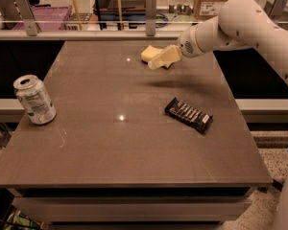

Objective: Move sponge near 7up can

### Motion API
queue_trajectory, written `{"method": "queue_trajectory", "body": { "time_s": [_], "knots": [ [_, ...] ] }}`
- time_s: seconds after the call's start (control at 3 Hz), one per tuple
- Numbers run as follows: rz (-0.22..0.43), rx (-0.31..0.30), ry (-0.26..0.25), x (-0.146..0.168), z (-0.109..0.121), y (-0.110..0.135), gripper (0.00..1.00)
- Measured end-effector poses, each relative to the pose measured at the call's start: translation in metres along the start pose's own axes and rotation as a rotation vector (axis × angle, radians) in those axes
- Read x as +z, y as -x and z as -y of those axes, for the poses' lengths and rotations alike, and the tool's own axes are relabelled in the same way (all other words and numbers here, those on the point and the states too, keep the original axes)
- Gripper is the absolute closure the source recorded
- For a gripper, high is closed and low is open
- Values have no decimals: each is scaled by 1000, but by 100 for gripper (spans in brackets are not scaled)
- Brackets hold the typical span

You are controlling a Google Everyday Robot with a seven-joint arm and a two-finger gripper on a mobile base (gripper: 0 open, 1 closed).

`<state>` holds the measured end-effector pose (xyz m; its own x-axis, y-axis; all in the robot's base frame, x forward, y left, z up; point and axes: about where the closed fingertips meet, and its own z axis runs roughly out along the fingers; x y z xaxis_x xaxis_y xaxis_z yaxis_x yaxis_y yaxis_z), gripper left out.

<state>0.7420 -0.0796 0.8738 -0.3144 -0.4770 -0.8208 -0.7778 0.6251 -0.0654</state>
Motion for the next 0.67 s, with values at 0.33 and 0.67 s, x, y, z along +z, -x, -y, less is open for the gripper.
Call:
{"method": "queue_trajectory", "body": {
  "time_s": [0.33,0.67],
  "knots": [
    [25,-34,31,5,18,-1,0],
    [36,-54,46,7,30,-4,0]
  ]
}}
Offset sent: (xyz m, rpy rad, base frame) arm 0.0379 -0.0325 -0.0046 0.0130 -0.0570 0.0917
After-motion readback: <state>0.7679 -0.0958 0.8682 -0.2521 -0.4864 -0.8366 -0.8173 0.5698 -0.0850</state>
